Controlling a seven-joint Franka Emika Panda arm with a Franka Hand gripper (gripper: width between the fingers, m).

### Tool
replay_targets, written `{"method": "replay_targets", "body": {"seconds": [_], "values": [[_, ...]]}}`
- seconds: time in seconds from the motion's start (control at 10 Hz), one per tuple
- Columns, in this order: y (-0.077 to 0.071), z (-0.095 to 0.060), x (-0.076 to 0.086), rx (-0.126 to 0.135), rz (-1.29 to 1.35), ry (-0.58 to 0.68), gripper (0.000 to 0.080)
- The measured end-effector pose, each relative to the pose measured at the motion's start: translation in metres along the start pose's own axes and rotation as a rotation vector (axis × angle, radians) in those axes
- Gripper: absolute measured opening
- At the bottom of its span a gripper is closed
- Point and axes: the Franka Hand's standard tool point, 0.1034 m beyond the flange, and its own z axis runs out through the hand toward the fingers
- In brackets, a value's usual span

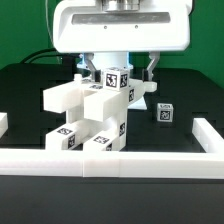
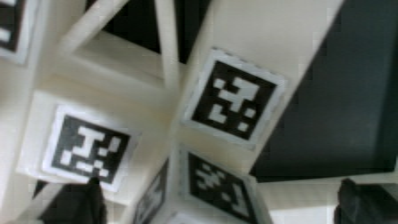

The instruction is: Assemble chair

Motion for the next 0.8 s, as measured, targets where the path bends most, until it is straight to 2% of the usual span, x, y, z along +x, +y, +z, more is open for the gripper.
{"method": "replay_targets", "body": {"seconds": [0.2,0.3,0.5,0.8], "values": [[0.0004,0.0,0.0,0.0,-0.112,0.0,0.0649],[0.0017,-0.0001,0.0,-0.013,-0.252,-0.004,0.0649],[0.0081,-0.0006,-0.0001,-0.016,-0.482,-0.011,0.0649],[0.0101,-0.0009,-0.0002,-0.021,-0.626,-0.015,0.0649]]}}
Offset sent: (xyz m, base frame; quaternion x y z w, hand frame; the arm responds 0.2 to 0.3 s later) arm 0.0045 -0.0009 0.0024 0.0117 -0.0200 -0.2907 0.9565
